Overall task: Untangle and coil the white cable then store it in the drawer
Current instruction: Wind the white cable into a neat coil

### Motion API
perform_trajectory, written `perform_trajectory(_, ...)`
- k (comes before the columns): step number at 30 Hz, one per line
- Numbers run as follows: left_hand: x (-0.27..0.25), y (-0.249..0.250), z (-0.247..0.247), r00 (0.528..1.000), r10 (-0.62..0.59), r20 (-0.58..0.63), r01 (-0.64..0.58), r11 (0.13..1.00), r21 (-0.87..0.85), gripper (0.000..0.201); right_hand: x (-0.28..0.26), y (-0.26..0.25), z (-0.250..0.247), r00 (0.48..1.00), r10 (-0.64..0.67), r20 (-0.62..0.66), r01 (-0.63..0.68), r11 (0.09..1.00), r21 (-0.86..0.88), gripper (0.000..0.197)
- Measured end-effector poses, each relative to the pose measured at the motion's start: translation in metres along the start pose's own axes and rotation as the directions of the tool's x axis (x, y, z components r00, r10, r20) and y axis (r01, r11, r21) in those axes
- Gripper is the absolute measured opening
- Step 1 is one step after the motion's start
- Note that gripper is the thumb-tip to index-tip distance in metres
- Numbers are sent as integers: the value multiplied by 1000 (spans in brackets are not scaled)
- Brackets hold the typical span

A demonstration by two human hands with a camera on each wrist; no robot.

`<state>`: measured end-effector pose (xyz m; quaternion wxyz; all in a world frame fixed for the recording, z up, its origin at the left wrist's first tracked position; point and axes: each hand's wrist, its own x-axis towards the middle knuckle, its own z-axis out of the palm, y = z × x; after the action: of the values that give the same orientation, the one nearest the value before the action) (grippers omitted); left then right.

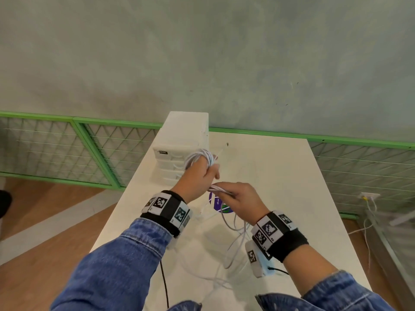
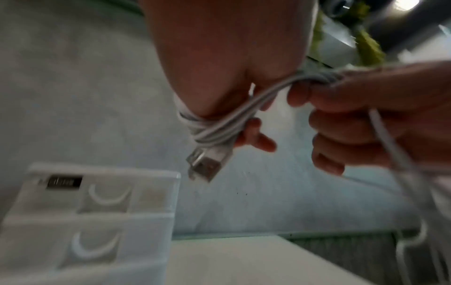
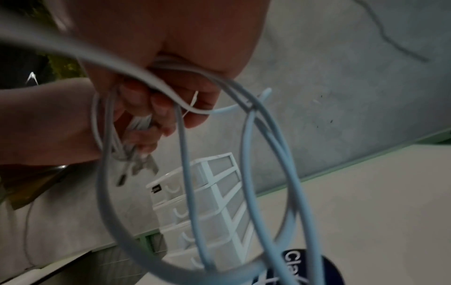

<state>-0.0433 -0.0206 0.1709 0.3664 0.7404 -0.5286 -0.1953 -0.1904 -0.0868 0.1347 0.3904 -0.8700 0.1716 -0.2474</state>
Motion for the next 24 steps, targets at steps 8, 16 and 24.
perform_trajectory(8,-15,15,11,941,-80,328,107,992,-63,35,11,11,-32,972,125,-201,-133,991,-27,20)
perform_trajectory(16,-17,7,1,957,-132,257,156,985,-77,32,4,39,-56,977,117,-176,-150,970,-190,10)
perform_trajectory(24,-18,-5,-27,962,-271,43,265,876,-404,38,-18,85,-44,950,225,-216,-284,909,-305,9)
